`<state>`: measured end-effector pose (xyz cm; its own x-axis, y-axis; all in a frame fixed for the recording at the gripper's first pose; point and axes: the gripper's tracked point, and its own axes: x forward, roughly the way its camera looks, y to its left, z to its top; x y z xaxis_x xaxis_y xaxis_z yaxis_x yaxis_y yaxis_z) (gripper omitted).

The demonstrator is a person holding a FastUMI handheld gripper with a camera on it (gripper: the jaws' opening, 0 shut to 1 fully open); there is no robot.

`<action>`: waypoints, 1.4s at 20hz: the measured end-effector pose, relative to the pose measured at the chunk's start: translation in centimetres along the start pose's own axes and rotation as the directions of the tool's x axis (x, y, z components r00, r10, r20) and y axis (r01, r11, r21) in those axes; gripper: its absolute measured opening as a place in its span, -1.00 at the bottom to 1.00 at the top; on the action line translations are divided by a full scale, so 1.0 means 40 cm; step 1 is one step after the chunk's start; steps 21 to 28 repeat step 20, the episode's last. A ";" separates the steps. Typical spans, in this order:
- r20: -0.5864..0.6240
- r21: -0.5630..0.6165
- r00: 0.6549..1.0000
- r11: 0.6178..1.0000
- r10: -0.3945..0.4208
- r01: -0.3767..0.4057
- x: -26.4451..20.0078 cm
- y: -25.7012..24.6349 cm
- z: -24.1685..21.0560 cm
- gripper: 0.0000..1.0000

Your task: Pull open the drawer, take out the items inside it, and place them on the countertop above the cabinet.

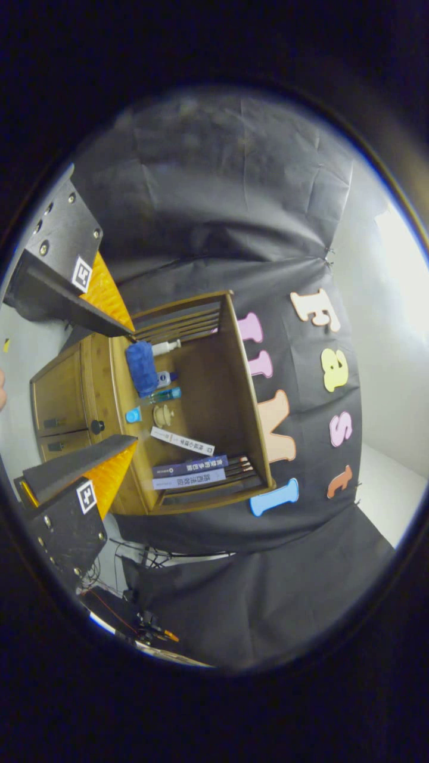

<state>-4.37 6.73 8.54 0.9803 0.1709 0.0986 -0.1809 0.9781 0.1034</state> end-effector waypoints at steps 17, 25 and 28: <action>-0.073 0.063 0.997 0.998 0.001 0.003 0.002 -0.035 -0.073 0.97; -0.093 0.073 0.996 0.997 -0.010 0.017 0.010 -0.054 -0.088 0.97; -0.093 0.073 0.996 0.997 -0.010 0.017 0.010 -0.054 -0.088 0.97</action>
